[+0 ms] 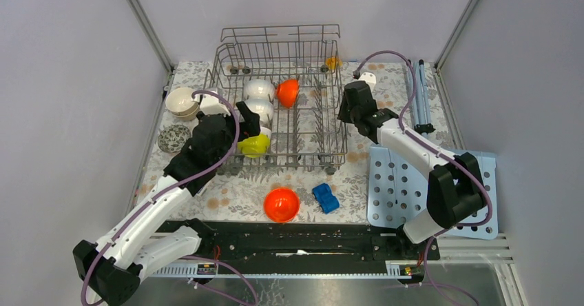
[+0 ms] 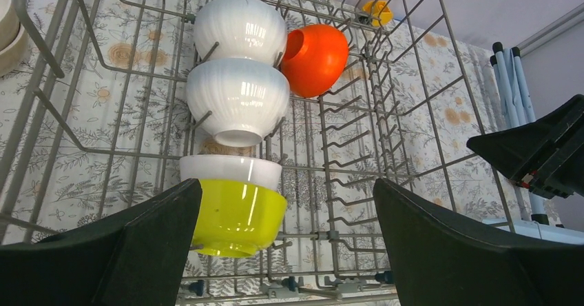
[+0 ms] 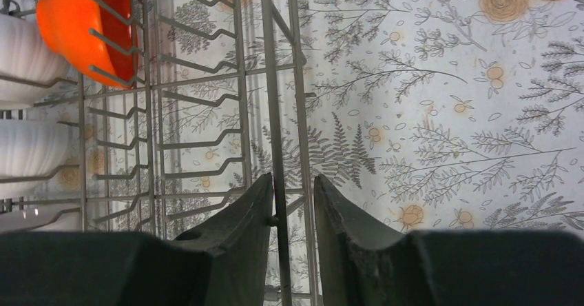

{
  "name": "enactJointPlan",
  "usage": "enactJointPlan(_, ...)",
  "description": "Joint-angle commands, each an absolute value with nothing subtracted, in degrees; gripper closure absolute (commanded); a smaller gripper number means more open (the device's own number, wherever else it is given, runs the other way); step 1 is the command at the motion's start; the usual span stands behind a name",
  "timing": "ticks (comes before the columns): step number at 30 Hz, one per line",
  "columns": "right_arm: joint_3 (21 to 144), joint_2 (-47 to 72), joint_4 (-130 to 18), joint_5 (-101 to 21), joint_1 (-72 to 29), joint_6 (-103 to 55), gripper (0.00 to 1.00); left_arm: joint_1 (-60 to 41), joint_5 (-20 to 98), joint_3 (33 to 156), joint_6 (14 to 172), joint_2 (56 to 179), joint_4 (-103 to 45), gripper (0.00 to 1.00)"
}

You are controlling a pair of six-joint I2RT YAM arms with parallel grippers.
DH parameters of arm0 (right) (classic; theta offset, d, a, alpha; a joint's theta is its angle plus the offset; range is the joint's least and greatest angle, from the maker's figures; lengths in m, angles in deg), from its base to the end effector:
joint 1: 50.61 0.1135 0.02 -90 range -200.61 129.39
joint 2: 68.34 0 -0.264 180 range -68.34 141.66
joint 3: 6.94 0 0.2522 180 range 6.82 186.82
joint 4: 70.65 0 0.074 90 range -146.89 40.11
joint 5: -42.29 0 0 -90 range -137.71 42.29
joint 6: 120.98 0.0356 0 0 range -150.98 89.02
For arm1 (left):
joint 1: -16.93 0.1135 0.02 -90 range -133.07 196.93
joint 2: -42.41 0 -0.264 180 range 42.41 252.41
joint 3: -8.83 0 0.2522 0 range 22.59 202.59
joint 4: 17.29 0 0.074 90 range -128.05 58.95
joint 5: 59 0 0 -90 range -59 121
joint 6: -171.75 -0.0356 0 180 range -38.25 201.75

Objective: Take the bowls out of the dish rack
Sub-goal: Pick up the bowl from the dish rack.

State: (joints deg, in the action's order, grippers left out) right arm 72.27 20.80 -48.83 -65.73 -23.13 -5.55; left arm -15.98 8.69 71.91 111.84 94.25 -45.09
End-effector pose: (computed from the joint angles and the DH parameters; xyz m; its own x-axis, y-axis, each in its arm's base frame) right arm 0.3211 0.1546 0.2772 -0.5098 0.1951 -0.8379 0.0149 0.9758 0.2181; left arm 0.1809 -0.1010 0.3398 -0.3059 -0.3545 -0.8836 0.0506 0.9207 -0.3869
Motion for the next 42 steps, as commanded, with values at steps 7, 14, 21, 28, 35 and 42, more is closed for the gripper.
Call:
enactJointPlan(7,71.44,18.18,-48.25,-69.37,-30.55,-3.61,0.68,-16.17,9.33,71.64,112.87,94.46,-42.74,0.01)
enactJointPlan(14,70.27,15.65,-49.9,-65.42,-31.37,-3.38,0.43,-16.29,7.54,71.75,113.31,95.87,-43.2,0.01)
enactJointPlan(21,72.1,8.6,-49.62,-60.9,-29.92,-2.71,0.2,-16.27,2.9,72.34,114.39,96.57,-45.05,0.01)
enactJointPlan(28,74.39,5.29,-55.6,-47.35,-20.37,-8.6,0.21,-16.29,1.42,72.64,114.33,97.29,-45.8,0.01)
enactJointPlan(35,77.38,14.53,-63.11,-41.78,-17.19,-4.28,0.23,-16.28,-0.01,72.85,113.0,97.0,-46.16,0.01)
enactJointPlan(42,84.76,25.9,-62.83,-53.2,-13.79,-0.37,0.17,-16.27,-5.51,73.36,113.8,96.68,-48.22,0.01)
